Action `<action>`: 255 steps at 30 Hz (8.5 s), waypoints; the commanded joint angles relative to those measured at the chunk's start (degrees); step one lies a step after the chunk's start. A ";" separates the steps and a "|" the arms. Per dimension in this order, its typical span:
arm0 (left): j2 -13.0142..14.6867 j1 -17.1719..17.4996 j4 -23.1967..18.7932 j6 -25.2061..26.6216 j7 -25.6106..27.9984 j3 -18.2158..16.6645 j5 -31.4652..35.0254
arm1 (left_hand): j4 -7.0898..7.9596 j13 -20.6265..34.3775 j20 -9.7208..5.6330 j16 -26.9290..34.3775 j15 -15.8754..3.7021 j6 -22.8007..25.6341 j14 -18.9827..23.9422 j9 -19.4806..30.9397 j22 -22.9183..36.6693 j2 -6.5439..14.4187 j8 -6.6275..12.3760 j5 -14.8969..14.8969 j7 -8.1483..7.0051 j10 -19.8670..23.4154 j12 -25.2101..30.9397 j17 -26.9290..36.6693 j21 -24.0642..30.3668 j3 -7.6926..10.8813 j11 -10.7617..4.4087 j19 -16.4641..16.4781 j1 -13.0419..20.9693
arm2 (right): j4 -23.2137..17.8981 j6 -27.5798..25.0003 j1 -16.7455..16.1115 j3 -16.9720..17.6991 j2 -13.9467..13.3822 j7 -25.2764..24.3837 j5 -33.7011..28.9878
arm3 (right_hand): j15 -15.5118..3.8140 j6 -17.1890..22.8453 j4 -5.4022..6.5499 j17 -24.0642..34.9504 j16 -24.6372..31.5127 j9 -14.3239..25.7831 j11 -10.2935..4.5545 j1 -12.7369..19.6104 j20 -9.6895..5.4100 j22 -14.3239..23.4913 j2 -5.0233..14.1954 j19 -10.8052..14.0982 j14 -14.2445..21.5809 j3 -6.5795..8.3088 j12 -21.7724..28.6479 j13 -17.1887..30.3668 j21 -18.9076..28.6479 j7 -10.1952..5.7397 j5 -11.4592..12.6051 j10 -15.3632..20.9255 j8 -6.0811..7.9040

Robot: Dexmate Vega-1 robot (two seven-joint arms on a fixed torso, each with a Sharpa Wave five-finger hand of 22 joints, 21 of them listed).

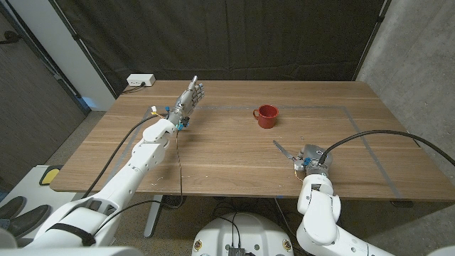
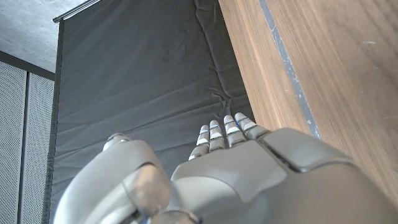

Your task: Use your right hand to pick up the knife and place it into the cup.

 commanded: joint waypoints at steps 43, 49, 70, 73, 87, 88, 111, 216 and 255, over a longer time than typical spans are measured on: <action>-0.51 -1.14 1.93 -0.83 -1.08 0.02 -0.19 | 0.00 0.14 0.08 -0.15 0.14 -0.12 -0.17 0.15 0.26 0.43 -0.36 -0.28 -0.37 0.02 -0.04 0.11 -0.38 -0.62 -0.38 -0.31 0.07 | -5.94 -1.02 -2.64 4.28 -0.17 -5.40 -2.98 | -6.22 1.48 0.43 -0.03 -0.32 1.26 -0.59 3.17 -0.11 0.22 2.17 0.97 4.01 0.65 1.16 3.24 0.06 -0.18 0.02 1.28 0.60; -0.52 -1.15 1.88 -0.91 -0.96 0.00 -0.11 | 0.00 0.14 0.09 -0.14 0.15 -0.03 -0.15 0.15 0.26 0.47 -0.33 -0.30 -0.33 0.01 -0.04 0.11 -0.41 -0.67 -0.29 -0.32 0.08 | -6.83 -1.02 -2.80 5.36 -0.24 -7.17 -0.64 | -6.15 1.49 0.51 -0.03 -0.48 1.32 -0.57 3.11 0.01 0.22 2.15 0.98 4.22 0.66 1.24 3.50 0.01 -0.06 0.02 1.27 0.63; -0.04 -0.38 0.41 -0.47 -0.15 -0.23 -0.01 | -0.01 0.14 0.09 -0.12 0.19 -0.10 -0.13 0.15 0.27 0.59 -0.36 -0.36 -0.33 -0.07 -0.07 0.10 -0.46 -0.84 -0.26 -0.34 0.12 | -10.49 10.66 -10.09 19.64 3.38 -31.67 22.00 | -5.96 1.34 0.72 -0.04 -0.84 1.44 -0.64 2.89 0.49 0.24 2.13 0.90 4.56 0.65 1.34 4.13 -0.12 -0.09 0.01 1.04 0.63; 0.07 -0.27 0.13 -0.36 -0.05 -0.24 0.02 | -0.02 0.14 0.09 -0.12 0.14 -0.08 -0.14 0.15 0.27 0.60 -0.35 -0.37 -0.32 -0.08 -0.07 0.10 -0.46 -0.86 -0.29 -0.33 0.13 | -10.47 11.75 -9.52 19.97 2.69 -33.13 23.54 | -5.98 1.31 0.71 -0.05 -0.90 1.44 -0.67 2.91 0.49 0.24 2.11 0.90 4.57 0.66 1.35 4.21 -0.13 -0.02 0.01 1.04 0.62; 0.54 0.66 -1.04 -0.36 0.60 -0.70 -0.09 | -0.03 0.14 0.07 -0.13 0.14 -0.09 -0.17 0.15 0.27 0.67 -0.36 -0.40 -0.28 -0.07 -0.06 0.10 -0.49 -0.98 -0.18 -0.35 0.16 | -8.35 15.99 -3.95 19.80 -0.86 -34.48 29.65 | -6.05 1.40 0.78 -0.03 -1.17 1.45 -0.73 2.87 0.75 0.26 2.16 1.16 4.62 0.73 1.42 4.67 -0.10 -0.20 0.01 0.95 0.64; 0.58 0.65 -1.04 -0.37 0.54 -0.67 -0.06 | -0.03 0.14 0.08 -0.13 0.14 -0.09 -0.16 0.15 0.27 0.67 -0.36 -0.40 -0.28 -0.06 -0.06 0.10 -0.50 -0.99 -0.17 -0.35 0.16 | -7.99 16.86 -3.71 20.04 -0.90 -34.74 30.22 | -6.06 1.37 0.79 -0.03 -1.20 1.44 -0.71 2.86 0.77 0.26 2.15 1.14 4.60 0.73 1.41 4.71 -0.12 -0.27 0.01 0.91 0.62; 1.41 1.56 -3.35 0.41 0.83 -0.59 0.15 | -0.06 0.14 0.08 -0.15 0.23 -0.15 -0.27 0.15 0.27 0.77 -0.38 -0.45 -0.32 -0.12 -0.07 0.09 -0.54 -1.20 -0.29 -0.36 0.23 | 1.09 32.77 5.15 22.00 0.19 -35.66 38.46 | -6.12 1.46 0.89 0.01 -1.47 1.25 -0.79 2.64 1.05 0.29 2.12 0.82 4.47 0.76 1.47 5.20 -0.32 -0.53 -0.01 0.97 0.52; 3.63 6.63 -9.62 0.27 2.94 -2.55 -0.62 | -0.15 0.14 0.05 -0.14 0.08 0.10 -0.34 0.15 0.28 1.26 -0.30 -0.64 -0.33 -0.06 -0.01 0.08 -0.68 -2.20 -0.27 -0.61 0.49 | 33.43 54.79 20.56 14.68 15.35 -40.90 45.28 | -5.72 0.44 1.67 0.66 -1.66 0.27 -0.85 1.42 1.36 0.55 3.06 -2.54 0.60 0.61 -1.19 5.58 -1.13 -1.55 0.14 -2.94 -0.46; 2.90 4.17 -5.87 -0.71 0.45 -2.10 -1.00 | -0.18 0.14 0.06 -0.11 0.12 0.18 -0.29 0.15 0.28 1.45 -0.30 -0.70 -0.40 -0.10 -0.03 0.08 -0.69 -2.56 -0.29 -0.62 0.59 | 28.50 52.51 17.56 13.88 13.84 -43.28 42.18 | -4.66 -4.90 2.63 0.66 -1.75 -0.58 -0.52 -2.21 3.47 0.50 1.92 -3.71 -2.26 -0.50 -3.92 5.62 -1.07 -1.57 1.00 -8.52 -3.21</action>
